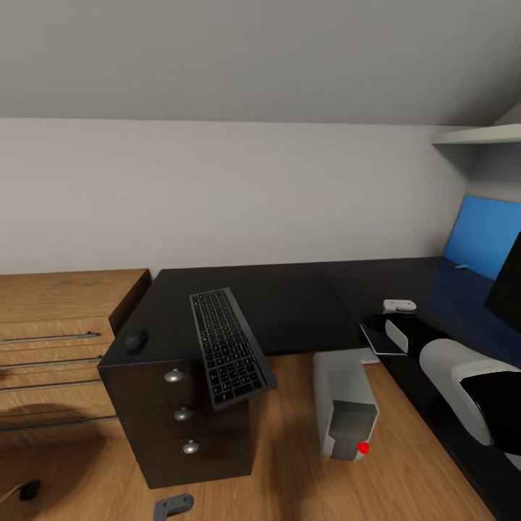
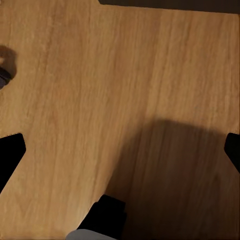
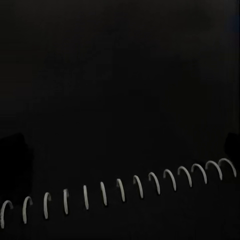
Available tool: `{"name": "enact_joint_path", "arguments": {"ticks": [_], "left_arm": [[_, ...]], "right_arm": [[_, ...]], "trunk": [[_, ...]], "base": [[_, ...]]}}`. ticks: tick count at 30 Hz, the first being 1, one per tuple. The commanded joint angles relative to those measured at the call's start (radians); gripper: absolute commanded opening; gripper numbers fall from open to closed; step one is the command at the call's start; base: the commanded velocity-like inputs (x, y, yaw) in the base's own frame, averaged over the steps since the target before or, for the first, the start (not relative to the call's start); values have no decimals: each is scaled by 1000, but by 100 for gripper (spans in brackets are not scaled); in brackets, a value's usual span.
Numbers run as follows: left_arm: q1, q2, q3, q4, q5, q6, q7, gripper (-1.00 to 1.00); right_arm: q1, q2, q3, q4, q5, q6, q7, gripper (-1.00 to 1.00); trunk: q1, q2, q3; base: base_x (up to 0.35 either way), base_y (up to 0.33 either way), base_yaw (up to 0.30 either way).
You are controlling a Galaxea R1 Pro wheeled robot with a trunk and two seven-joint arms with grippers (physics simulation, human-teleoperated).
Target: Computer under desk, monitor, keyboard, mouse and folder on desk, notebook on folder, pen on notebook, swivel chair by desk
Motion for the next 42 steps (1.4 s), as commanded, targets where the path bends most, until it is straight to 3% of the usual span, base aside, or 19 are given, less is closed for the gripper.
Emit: {"name": "enact_joint_path", "arguments": {"ticks": [1, 42], "left_arm": [[-2, 1, -5, -2, 1, 5, 6, 100], [-2, 0, -7, -2, 2, 5, 5, 100]], "right_arm": [[1, -1, 13, 63, -9, 11, -3, 100], [1, 1, 13, 63, -8, 11, -4, 100]], "trunk": [[0, 0, -1], [0, 0, -1]], "base": [[-254, 0, 0], [-118, 13, 0]]}}
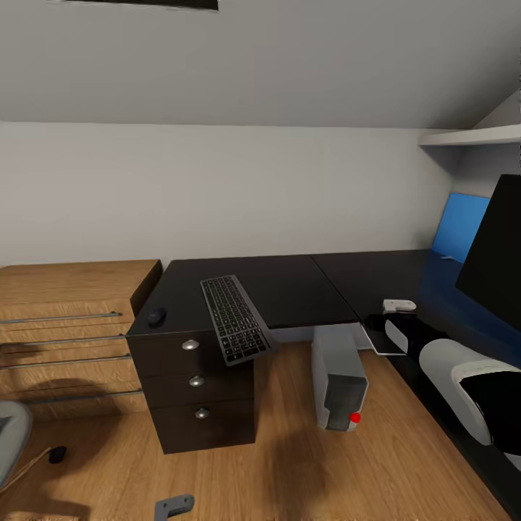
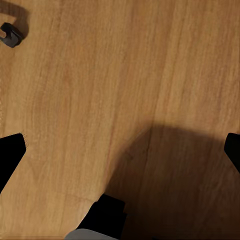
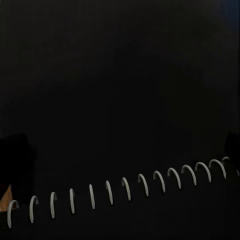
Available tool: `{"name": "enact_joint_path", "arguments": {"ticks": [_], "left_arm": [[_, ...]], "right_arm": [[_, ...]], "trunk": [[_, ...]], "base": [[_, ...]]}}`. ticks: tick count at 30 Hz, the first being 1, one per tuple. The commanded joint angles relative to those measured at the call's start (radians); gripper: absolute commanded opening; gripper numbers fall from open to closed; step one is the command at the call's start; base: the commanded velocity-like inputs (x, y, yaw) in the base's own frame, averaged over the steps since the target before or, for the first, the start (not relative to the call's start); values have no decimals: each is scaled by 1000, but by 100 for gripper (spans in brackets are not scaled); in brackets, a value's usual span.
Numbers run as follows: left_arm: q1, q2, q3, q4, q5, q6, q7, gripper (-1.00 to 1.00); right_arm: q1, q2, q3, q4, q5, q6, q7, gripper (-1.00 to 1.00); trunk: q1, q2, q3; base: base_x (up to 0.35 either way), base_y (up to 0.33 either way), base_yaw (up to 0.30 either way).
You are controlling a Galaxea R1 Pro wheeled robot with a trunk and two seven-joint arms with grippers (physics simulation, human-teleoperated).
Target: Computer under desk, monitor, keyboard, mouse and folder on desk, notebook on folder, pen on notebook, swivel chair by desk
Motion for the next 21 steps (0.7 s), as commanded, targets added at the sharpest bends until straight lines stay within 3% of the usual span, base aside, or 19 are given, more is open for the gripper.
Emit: {"name": "enact_joint_path", "arguments": {"ticks": [1, 21], "left_arm": [[-2, 1, -4, -2, 1, 5, 5, 100], [-2, 0, -4, -2, 2, 5, 5, 100]], "right_arm": [[1, 0, 14, 62, -12, 13, -2, 100], [1, 3, 15, 64, -10, 13, -4, 100]], "trunk": [[0, 0, -1], [0, 0, -1]], "base": [[-135, 57, 0], [-17, 7, 0]]}}
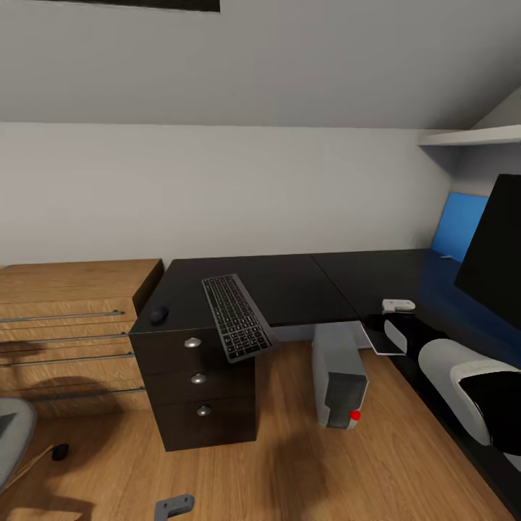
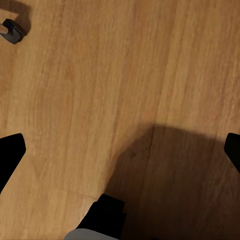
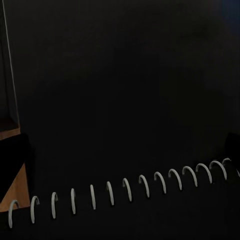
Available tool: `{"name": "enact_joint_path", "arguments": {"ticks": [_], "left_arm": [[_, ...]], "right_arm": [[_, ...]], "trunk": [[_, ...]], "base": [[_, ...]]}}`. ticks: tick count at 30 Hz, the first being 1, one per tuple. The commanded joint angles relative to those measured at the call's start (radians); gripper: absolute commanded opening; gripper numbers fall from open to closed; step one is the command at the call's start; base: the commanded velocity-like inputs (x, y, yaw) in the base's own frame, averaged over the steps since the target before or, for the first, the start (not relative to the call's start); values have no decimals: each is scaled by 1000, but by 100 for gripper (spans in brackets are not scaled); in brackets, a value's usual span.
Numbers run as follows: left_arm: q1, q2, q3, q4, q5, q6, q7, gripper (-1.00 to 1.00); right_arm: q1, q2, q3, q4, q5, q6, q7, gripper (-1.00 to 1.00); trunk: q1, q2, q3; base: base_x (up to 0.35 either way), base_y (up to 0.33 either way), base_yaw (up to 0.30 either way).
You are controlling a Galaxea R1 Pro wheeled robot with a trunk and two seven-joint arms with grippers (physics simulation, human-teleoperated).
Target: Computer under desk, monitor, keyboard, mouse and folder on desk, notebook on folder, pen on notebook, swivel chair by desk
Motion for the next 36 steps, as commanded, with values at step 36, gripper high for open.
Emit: {"name": "enact_joint_path", "arguments": {"ticks": [36], "left_arm": [[-2, -1, -44, -1, 1, 7, 5, 100]], "right_arm": [[1, 0, 10, 65, -24, -58, 1, 100]], "trunk": [[-15, 28, 11]], "base": [[-27, 24, 0]]}}
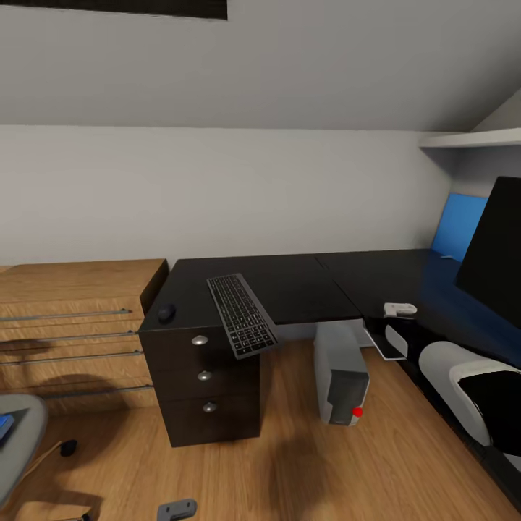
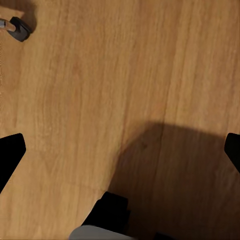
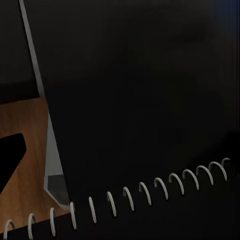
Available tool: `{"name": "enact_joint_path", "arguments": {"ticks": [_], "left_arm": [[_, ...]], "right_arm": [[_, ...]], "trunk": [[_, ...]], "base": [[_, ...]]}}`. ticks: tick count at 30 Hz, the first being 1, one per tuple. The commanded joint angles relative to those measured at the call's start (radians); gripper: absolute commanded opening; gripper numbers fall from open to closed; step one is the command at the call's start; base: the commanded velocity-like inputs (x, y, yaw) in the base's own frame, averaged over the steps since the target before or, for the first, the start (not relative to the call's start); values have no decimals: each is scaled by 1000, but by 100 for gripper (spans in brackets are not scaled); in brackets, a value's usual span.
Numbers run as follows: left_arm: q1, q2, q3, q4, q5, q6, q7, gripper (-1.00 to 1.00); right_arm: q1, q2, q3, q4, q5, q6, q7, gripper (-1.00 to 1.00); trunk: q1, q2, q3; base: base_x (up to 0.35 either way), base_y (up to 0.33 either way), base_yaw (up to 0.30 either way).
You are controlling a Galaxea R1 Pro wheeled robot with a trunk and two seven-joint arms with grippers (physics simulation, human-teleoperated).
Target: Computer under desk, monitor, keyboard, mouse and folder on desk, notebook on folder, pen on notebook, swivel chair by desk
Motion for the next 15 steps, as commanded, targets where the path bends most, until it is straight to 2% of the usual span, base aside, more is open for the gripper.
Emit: {"name": "enact_joint_path", "arguments": {"ticks": [1, 5, 15], "left_arm": [[-1, 1, -5, -2, 1, 5, 6, 100], [-1, -3, -9, 1, 3, 5, 6, 100], [-1, -59, -9, 85, -3, 4, -2, 100]], "right_arm": [[0, -1, -5, 13, -12, -16, -5, 100], [0, -1, -5, 14, -15, -67, -5, 100], [0, 8, -5, 14, -24, -106, -5, 100]], "trunk": [[-4, 7, 2], [-19, 35, 15], [-58, 105, 46]], "base": [[0, 0, 0], [0, 0, 0], [0, 0, 0]]}}
